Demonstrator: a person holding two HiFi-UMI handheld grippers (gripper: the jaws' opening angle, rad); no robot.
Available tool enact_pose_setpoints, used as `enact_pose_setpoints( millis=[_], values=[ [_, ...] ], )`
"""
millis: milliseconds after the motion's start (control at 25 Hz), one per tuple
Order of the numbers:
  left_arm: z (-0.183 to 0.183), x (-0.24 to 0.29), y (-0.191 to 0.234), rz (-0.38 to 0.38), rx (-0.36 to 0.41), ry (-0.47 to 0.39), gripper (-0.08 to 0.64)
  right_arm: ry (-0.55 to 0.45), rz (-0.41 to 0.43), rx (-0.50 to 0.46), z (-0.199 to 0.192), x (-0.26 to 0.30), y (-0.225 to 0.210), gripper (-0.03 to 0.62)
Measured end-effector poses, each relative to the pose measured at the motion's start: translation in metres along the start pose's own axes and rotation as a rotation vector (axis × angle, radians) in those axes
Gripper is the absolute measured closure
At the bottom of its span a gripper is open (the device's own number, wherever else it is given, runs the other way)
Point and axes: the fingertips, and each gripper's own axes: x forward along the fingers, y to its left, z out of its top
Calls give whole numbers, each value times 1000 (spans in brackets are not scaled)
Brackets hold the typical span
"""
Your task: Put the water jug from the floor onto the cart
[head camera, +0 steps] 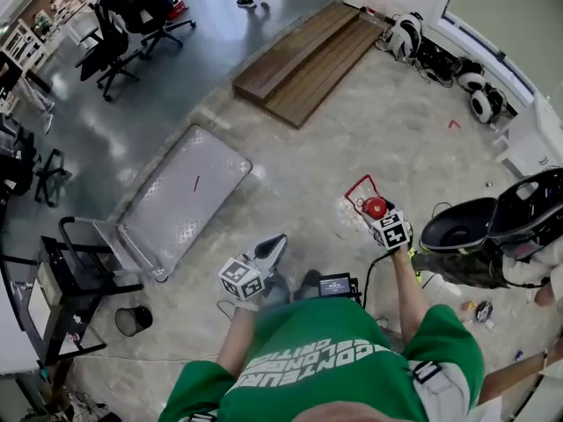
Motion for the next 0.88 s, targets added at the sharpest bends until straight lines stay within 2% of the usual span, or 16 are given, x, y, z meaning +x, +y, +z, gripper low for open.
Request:
enact_pose_setpoints(
  millis=[160, 320, 600, 880],
  values=[
    [4, -18, 13, 78, -14, -50, 546, -25, 37, -59, 33, 15, 1, 290],
    [9, -46, 27, 148, -28, -97, 546, -40, 79, -114, 68, 26, 20, 290],
    [28, -98, 57, 238, -35, -173, 546, -71, 156, -190, 127, 48, 74, 290],
    [52, -151, 96, 291, -39, -227, 546, -90, 224, -260, 186, 73, 144, 290]
  ],
)
